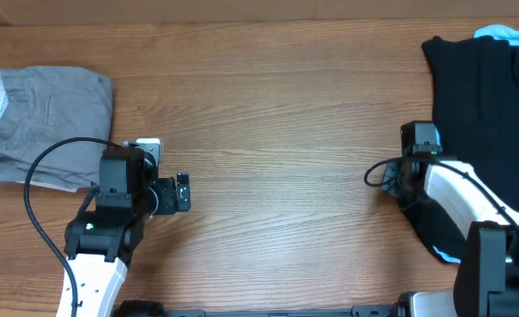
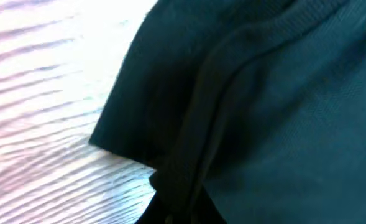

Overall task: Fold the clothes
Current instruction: 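Reach the right gripper into the clothes pile and grasp the black shirt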

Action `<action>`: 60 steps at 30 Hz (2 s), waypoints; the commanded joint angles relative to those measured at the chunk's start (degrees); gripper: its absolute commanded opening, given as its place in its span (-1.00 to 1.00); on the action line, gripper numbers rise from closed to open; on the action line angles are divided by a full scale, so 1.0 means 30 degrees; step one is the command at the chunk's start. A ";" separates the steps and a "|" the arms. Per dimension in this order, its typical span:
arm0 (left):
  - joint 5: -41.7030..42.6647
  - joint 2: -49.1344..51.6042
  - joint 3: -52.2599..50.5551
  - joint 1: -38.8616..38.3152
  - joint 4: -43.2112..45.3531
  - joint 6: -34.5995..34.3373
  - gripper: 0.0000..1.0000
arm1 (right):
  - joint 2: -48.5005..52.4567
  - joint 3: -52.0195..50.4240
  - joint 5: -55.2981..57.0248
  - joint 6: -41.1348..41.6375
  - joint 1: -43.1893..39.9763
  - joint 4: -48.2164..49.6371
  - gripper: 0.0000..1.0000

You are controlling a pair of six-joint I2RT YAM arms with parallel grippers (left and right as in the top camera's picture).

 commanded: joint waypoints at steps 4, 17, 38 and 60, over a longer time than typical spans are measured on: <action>0.0233 0.0058 0.0466 -0.0124 0.0146 -0.0277 1.00 | -0.0991 0.7198 -0.0175 0.0036 -0.0036 -0.4612 -0.92; 0.0233 0.0058 0.0466 -0.0124 0.0393 -0.0277 1.00 | -0.0984 1.1497 -0.8735 -0.2892 0.2419 -0.7970 -0.92; 0.0240 0.0058 0.0466 -0.0124 0.0379 -0.0277 0.99 | -0.0925 1.1351 -0.7796 -0.2419 0.2448 -0.7934 0.02; 0.0379 0.0058 0.0466 -0.0124 0.0452 -0.0277 1.00 | -0.0867 0.0729 -0.4510 -0.2412 0.2776 0.3825 -0.04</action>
